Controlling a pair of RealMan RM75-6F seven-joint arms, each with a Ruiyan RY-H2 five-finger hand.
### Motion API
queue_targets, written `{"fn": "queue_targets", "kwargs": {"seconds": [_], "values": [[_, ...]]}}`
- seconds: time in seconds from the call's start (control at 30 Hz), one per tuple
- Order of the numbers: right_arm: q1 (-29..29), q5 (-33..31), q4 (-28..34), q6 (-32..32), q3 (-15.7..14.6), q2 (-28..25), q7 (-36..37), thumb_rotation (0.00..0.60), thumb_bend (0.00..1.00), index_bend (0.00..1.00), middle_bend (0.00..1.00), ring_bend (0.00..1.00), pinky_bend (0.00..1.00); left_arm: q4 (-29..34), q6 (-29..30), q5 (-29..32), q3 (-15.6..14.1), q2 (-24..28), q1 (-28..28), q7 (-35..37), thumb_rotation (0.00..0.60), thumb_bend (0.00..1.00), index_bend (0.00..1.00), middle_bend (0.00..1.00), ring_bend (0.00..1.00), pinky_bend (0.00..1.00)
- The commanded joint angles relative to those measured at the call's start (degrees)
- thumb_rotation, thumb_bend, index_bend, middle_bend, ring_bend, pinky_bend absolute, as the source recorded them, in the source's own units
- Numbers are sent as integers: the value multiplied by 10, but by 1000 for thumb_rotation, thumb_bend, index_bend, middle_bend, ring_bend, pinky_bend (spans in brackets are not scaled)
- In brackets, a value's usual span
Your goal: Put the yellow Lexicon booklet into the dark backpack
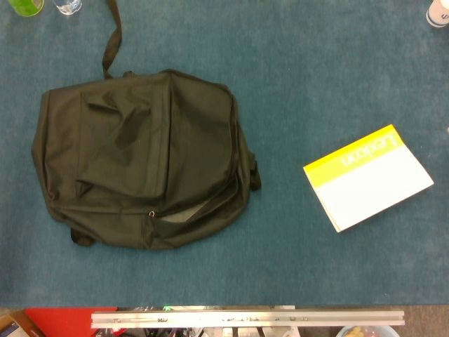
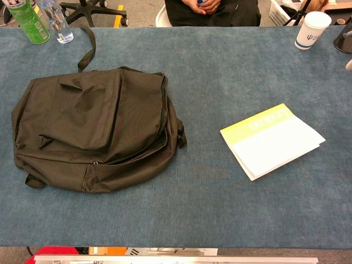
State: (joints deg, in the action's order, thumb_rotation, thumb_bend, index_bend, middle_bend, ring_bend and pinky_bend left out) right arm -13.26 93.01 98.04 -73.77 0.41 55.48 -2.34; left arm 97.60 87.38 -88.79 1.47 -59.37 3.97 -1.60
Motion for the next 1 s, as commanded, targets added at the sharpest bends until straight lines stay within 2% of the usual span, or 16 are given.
{"fn": "queue_targets", "kwargs": {"seconds": [0.03,0.63,1.0], "values": [[-14,9,-1,24,-8,8,-5,600,97,340,368,297,444,0,1,-1,-1,0,-1,0,600,221,150,215,121,170],[-80,10,-26,138,-24,77,-27,600,96,340,367,297,444,-4,10,-5,-5,3,-9,15,600,221,150,215,121,170],[-91,2,-60,160,-36,118,-49,600,96,340,368,297,444,-5,6,-3,-6,2,-9,12,600,221,150,215,121,170]]}}
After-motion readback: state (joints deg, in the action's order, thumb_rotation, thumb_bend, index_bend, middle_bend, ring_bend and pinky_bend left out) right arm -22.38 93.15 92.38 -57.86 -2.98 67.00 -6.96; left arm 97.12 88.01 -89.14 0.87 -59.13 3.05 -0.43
